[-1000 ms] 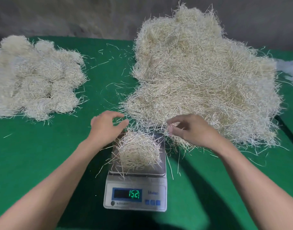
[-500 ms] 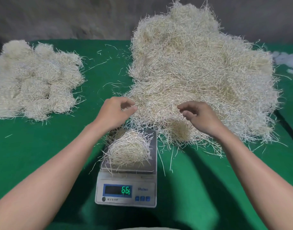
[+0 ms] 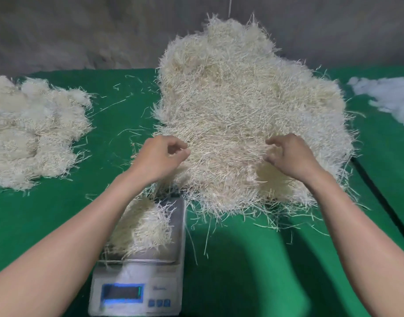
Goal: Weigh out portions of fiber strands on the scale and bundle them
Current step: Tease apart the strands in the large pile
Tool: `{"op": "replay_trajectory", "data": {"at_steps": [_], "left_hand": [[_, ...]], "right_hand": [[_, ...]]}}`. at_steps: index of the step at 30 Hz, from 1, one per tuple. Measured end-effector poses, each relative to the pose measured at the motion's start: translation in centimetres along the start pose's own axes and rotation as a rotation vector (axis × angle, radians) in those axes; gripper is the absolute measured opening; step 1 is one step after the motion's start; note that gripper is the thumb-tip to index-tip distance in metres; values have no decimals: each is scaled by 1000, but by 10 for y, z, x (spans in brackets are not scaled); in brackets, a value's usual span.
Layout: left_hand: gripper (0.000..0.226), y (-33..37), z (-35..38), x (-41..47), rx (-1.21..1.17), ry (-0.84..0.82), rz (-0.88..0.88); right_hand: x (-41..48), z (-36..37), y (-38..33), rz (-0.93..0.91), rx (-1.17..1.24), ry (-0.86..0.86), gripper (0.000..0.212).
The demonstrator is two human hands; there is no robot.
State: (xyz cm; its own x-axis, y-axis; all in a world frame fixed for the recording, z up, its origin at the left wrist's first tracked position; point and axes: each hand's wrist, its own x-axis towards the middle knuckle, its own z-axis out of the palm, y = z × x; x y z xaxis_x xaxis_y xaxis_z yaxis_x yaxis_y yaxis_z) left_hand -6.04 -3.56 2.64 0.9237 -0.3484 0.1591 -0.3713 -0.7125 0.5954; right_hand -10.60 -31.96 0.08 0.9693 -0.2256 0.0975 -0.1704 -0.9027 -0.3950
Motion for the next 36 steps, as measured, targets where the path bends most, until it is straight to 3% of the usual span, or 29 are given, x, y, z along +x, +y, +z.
{"op": "replay_trajectory", "data": {"at_steps": [3,5,7,8,9,10,11,13,15,17,19,21,24,26,28,30,32,34,36], "left_hand": [[15,17,15,17,0,39,18],[14,30,25,32,-16,47,20],[14,43,35,47,-59,20,0],[13,49,40,54,-99,-13,-24],[13,56,45,60,-148,-55,-58],[13,61,50,66,-202,-104,-94],[17,65,54,68,-264,-150,-128],[39,76,65,75,-392,-201,-148],[75,84,77,77,-434,-190,-89],[110,95,89,78,-425,-165,-25],[121,106,99,86,-460,-176,-46],[99,114,106,102,-566,-181,-194],[26,117,103,130,-842,-86,-443],[23,115,97,137,-1036,-71,-483],[29,109,88,141,-1211,-17,-525],[10,103,79,145,-1340,28,-572],[16,97,71,149,-1340,85,-563],[18,96,66,151,-1186,170,-542],[13,99,64,152,-1170,160,-526]], "right_hand": [[8,-12,20,-1,138,209,30],[9,-11,23,-100,111,97,53],[8,6,17,-128,-100,-153,93],[7,17,15,-139,-247,-253,102],[10,27,15,-158,-362,-290,97],[17,31,17,-172,-397,-255,78],[26,30,19,-176,-337,-179,54],[54,12,23,-92,32,-16,31],[76,-13,18,12,476,68,27],[91,-32,6,44,704,82,31],[100,-41,-7,60,871,16,27],[105,-48,-18,73,1083,-91,30],[115,-52,-18,37,1177,-39,17],[120,-44,-6,26,1114,47,10],[121,-27,9,-35,973,-37,22],[116,-8,30,-86,544,-206,30],[114,0,49,-72,253,-278,35],[118,-11,52,-87,171,-192,40],[120,-31,38,-129,123,92,36]]}}
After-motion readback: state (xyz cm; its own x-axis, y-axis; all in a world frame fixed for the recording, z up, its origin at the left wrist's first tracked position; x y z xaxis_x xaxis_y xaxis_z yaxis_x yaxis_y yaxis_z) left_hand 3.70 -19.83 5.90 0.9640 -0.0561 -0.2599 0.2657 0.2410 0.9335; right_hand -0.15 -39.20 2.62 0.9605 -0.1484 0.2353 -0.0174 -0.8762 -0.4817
